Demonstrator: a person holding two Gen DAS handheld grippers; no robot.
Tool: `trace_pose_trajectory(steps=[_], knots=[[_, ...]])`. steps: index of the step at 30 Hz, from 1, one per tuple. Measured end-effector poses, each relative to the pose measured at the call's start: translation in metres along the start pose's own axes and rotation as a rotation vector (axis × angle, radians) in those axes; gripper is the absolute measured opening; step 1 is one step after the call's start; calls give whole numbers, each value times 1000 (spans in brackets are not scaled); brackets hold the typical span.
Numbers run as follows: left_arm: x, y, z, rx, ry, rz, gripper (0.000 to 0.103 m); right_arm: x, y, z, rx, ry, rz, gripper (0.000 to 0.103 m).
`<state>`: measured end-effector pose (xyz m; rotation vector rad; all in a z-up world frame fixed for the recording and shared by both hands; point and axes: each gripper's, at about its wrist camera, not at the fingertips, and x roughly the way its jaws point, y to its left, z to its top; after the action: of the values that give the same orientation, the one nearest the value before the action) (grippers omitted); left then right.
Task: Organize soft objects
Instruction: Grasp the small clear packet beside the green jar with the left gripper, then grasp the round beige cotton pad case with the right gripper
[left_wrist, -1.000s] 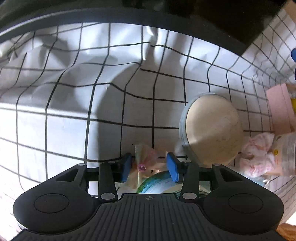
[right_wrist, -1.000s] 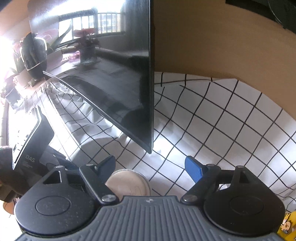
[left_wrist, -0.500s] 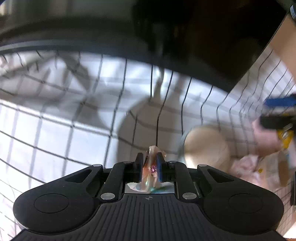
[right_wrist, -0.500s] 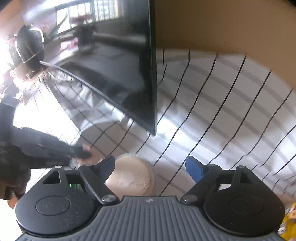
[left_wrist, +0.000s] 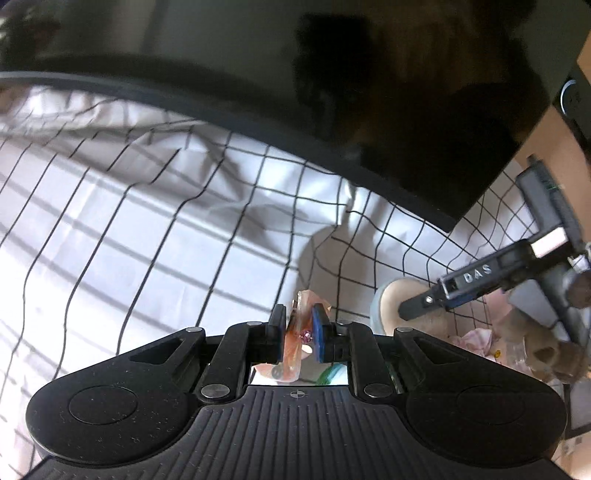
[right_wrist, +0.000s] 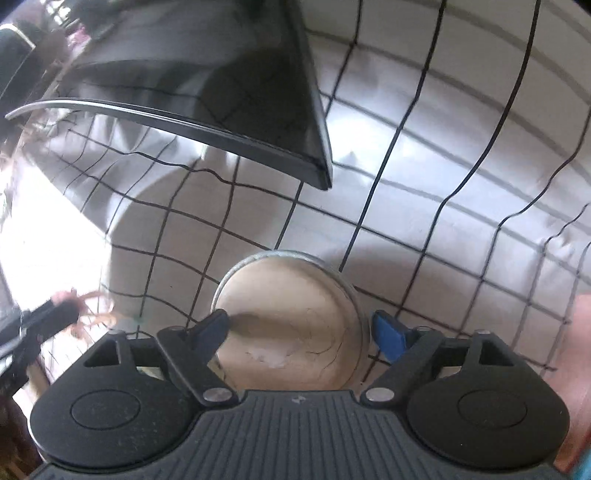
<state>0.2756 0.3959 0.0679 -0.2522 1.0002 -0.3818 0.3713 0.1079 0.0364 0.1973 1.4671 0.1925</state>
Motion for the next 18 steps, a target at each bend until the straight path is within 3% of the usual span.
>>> trace_pose_trajectory(steps=[5,9,14,18], knots=[[-8,16,-11,-62,-14,-20,17,12,-6,-1,67,31,87,88],[-8,26,-19,-98,-3,-14,17,-5,-4,-13,34,-9,130,62],[-6,32,-26,-126,2,-24,17,-38,9,-25,-53,-91,228,61],[-6,31,-30,-136,5,-26,18,-36,21,-17,-66,-135,252,61]])
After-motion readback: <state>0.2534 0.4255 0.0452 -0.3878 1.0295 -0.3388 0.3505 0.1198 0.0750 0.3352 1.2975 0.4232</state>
